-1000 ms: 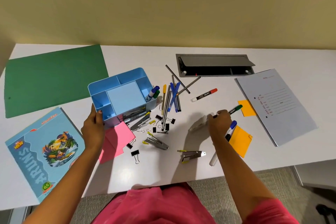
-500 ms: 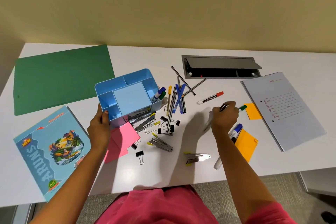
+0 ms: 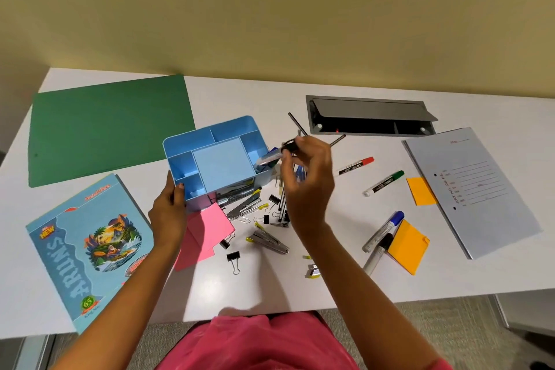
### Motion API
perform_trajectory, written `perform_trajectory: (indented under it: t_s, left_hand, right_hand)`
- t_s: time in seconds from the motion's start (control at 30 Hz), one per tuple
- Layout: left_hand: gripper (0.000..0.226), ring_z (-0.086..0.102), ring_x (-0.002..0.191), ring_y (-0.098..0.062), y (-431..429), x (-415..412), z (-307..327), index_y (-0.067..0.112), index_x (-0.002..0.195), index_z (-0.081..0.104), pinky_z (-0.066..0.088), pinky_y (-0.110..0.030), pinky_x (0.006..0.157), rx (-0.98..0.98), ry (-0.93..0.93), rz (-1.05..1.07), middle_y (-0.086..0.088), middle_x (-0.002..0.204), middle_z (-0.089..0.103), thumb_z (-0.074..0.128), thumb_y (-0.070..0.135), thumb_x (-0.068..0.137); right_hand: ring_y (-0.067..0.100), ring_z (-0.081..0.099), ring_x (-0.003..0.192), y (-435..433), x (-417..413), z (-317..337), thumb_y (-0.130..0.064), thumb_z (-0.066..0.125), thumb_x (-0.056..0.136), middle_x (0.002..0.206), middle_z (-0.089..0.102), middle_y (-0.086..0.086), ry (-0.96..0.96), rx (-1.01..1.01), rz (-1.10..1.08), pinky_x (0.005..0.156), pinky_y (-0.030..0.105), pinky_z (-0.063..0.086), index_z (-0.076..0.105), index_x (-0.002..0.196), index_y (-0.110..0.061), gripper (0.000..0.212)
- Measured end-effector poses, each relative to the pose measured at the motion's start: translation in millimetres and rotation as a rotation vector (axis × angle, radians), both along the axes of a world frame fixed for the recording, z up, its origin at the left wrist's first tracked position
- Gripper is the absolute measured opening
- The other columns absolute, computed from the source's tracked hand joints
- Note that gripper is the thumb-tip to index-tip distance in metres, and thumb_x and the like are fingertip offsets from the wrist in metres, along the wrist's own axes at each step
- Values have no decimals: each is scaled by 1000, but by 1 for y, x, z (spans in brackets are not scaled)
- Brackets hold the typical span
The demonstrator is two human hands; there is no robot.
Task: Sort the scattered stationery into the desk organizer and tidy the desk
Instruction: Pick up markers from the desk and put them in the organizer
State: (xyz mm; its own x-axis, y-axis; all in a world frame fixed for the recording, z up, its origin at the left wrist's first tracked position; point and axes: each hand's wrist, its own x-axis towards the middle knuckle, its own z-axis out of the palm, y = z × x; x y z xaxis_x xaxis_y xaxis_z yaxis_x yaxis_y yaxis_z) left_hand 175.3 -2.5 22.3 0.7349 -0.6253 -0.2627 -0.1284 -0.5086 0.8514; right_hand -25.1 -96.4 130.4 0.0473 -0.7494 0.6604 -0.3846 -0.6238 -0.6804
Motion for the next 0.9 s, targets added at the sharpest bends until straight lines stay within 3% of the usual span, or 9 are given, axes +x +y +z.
perform_trajectory:
  t_s: [0.13,0.3,0.53,0.63,0.77,0.9]
  left_hand:
    - [41,62,98,-37,0,0,0,29,142,43,51,-53,83,2,-18,-16,-16,117,64,36,33,102]
    - [42,62,97,-38,0,0,0,28,143,42,51,-52,82,12,-35,-27,-16,116,64,35,34,102]
    - [42,63,96,-37,0,0,0,31,143,41,51,-54,84,14,-31,-26,-14,115,65,35,35,102]
    - [41,63,95,-36,1,-1,2,30,142,43,51,-52,83,13,-33,-21,-14,115,65,36,34,102]
    - [41,63,94,-35,1,-1,3,25,141,46,51,-53,82,28,-34,-12,-14,114,65,36,34,102]
    - [41,63,93,-34,1,-3,5,26,141,45,51,-51,79,24,-36,-7,-11,113,65,36,34,102]
  right_hand:
    - [30,63,94,-2,8,-22,3,61,88,101,59,23,153,-84,75,79,33,58,54,107,2,21]
    - [24,60,98,-7,13,-40,5,65,85,103,57,16,307,-185,95,87,27,54,53,107,1,25]
    - [21,51,92,-12,17,-66,-5,71,82,91,66,12,461,-133,22,77,35,54,58,101,-2,24]
    - [24,56,88,-14,19,-72,-9,70,84,91,65,11,507,-65,-22,77,37,53,61,101,-2,21]
    - [25,56,92,-12,19,-69,-15,63,89,96,62,14,462,-40,-48,80,34,53,57,106,-3,22]
    - [27,55,88,-11,8,-60,-8,58,93,93,62,17,350,-76,-48,79,34,50,61,99,6,16]
